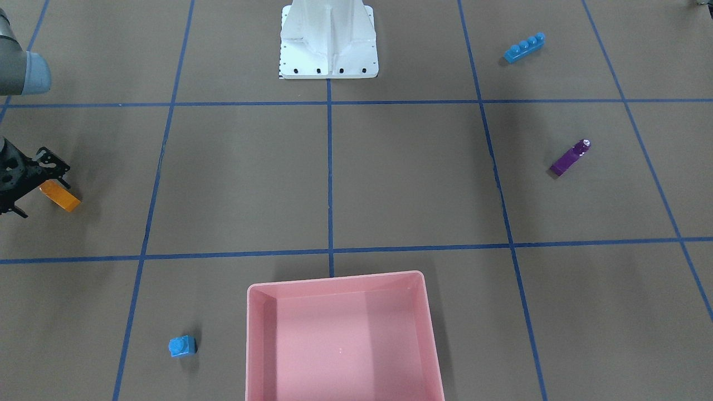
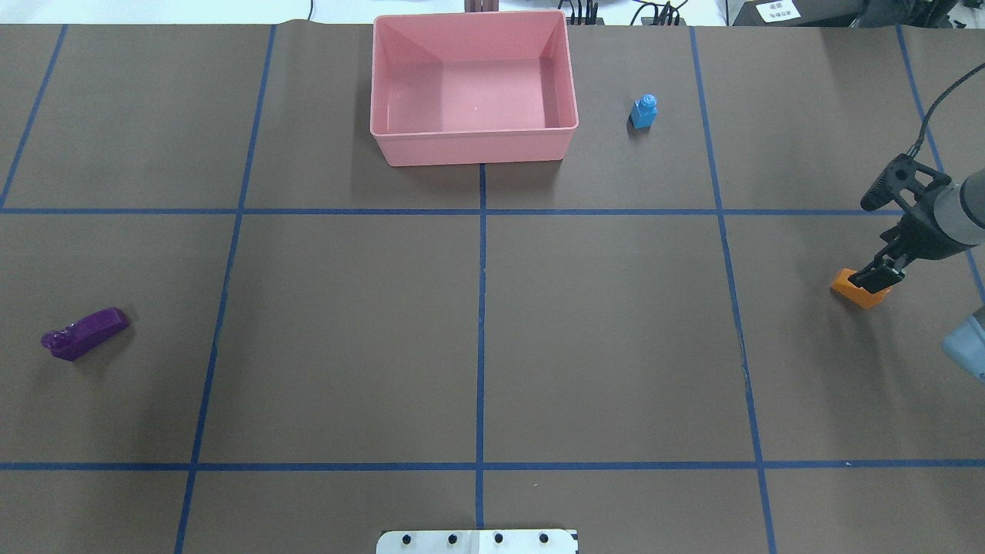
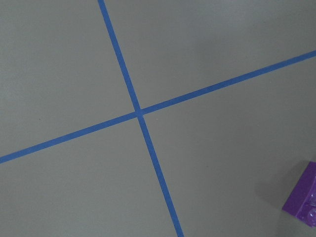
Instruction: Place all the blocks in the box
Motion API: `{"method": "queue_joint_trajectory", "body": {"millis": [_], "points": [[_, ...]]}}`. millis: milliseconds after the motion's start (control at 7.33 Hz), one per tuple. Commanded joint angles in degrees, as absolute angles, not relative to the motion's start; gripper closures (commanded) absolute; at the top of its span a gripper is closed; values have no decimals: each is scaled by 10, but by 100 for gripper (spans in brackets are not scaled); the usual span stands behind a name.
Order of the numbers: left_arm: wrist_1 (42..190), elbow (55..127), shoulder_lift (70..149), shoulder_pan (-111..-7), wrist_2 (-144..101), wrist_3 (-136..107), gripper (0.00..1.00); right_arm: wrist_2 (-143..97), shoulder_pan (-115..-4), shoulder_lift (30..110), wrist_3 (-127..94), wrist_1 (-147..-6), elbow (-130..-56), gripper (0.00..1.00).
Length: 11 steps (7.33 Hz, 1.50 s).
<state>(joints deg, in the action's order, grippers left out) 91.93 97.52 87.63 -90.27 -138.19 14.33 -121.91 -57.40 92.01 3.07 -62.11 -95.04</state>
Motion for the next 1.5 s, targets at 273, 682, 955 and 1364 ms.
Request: {"method": "queue_joint_trajectory", "body": {"millis": [273,682,955,1364], "points": [[919,975,876,-903,-1382,143,0,-1219,-541,914,25,-603,-922,27],[919,974,876,-903,-1382,143,0,-1221,-543,921,25,-605,-932,100],[919,975,876,-903,-1383,143,0,-1220,-545,918,23,-612,-946,100],[919,977,876,-904,-1383,144,0,-1219,-554,795,-134,-673,-955,100]]}}
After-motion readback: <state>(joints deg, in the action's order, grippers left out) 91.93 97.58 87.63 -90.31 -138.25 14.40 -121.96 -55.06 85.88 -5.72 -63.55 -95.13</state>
